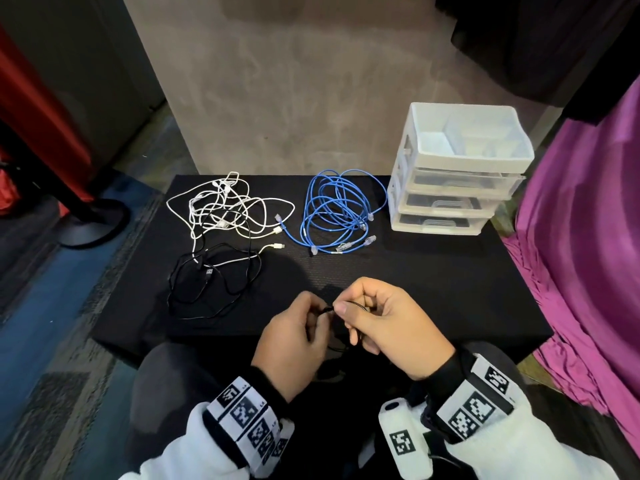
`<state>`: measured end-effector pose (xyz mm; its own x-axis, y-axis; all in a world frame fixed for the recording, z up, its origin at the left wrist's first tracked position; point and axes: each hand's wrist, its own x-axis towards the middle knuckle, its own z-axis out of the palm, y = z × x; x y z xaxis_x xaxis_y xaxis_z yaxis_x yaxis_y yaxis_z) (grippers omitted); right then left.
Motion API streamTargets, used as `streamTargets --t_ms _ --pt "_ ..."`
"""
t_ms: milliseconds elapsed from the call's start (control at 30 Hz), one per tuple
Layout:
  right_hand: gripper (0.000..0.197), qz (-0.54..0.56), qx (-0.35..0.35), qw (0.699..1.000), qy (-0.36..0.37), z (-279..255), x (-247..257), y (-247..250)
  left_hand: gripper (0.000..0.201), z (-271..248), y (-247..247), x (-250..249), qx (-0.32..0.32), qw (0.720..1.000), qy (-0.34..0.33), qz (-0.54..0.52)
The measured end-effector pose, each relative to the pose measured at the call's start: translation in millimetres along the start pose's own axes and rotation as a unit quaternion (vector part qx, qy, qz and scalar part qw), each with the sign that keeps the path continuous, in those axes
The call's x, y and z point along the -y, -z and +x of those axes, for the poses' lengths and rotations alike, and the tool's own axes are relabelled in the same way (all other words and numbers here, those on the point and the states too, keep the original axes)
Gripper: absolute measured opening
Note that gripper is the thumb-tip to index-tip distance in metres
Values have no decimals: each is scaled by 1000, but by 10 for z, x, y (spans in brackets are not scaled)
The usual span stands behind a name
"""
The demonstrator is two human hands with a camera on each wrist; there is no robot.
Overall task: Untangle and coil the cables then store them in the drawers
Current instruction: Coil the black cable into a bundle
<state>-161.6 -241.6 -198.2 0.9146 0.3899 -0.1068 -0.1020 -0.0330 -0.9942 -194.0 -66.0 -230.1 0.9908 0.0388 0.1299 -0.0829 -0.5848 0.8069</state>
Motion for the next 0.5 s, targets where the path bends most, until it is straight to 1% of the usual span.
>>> streamTargets --t_ms 67,133,167,200,233,267,300,333,367,433,500 --pt "11 -13 4 1000 3 8 12 10 13 -9 -6 6 22 1000 -4 -15" --pt "11 -28 -1 1000 7 17 19 52 18 -18 12 8 40 997 3 -61" --pt "12 -28 -2 1000 10 19 20 81 26 -16 30 1 51 992 25 -115" --pt "11 -23 1 1000 14 19 19 105 37 -19 58 -36 70 977 63 -193" --pt "11 -15 10 1000 16 18 19 122 47 -29 66 -78 81 947 113 -290" --pt "9 -6 21 1000 18 19 17 128 49 -41 79 -129 93 904 166 -382" --pt "8 3 31 999 20 18 19 119 45 -52 102 -201 108 858 209 -456" --pt "7 11 38 999 24 17 21 103 42 -61 135 -282 125 826 241 -494" --pt "7 18 40 999 28 17 22 87 40 -68 164 -345 139 804 263 -515" --pt "5 41 41 998 32 27 31 70 37 -63 219 -410 168 770 282 -547" --pt "4 69 37 997 27 30 41 70 32 -39 270 -454 192 753 293 -558"
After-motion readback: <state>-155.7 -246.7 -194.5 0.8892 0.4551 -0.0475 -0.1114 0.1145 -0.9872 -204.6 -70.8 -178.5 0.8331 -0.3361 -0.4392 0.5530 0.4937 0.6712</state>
